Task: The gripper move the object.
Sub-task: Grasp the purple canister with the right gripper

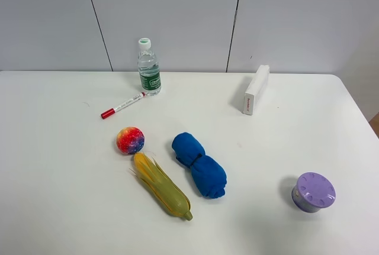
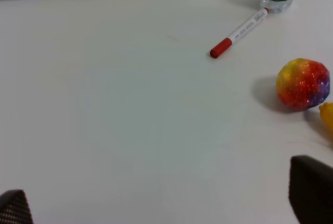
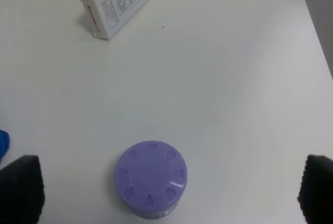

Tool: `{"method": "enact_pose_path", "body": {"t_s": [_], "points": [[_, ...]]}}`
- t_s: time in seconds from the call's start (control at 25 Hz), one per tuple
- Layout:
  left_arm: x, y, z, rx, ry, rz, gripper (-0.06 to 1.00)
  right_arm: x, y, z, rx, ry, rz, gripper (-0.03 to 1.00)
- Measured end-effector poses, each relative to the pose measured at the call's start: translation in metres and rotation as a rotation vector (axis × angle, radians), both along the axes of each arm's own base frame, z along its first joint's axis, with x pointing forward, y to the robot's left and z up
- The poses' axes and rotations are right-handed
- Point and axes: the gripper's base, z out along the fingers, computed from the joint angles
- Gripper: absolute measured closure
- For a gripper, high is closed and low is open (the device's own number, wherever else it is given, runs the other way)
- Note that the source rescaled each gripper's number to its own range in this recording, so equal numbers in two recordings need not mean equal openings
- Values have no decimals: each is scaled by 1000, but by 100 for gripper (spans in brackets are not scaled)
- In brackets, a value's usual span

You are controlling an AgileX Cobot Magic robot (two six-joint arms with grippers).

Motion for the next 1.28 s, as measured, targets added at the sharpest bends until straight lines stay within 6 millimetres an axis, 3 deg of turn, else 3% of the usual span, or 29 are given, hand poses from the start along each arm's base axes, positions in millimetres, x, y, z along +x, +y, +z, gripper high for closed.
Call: {"method": "enact_pose_path", "body": {"t_s": [0.56, 0.88, 1.28], "points": [[0, 0, 0, 0, 0, 0, -6, 5, 2, 0, 23, 31, 14, -3], [0, 0, 0, 0, 0, 0, -6, 52, 2, -7, 11, 340, 39, -3], [0, 0, 0, 0, 0, 0, -6, 112, 5, -37, -60, 745, 225, -3]]}}
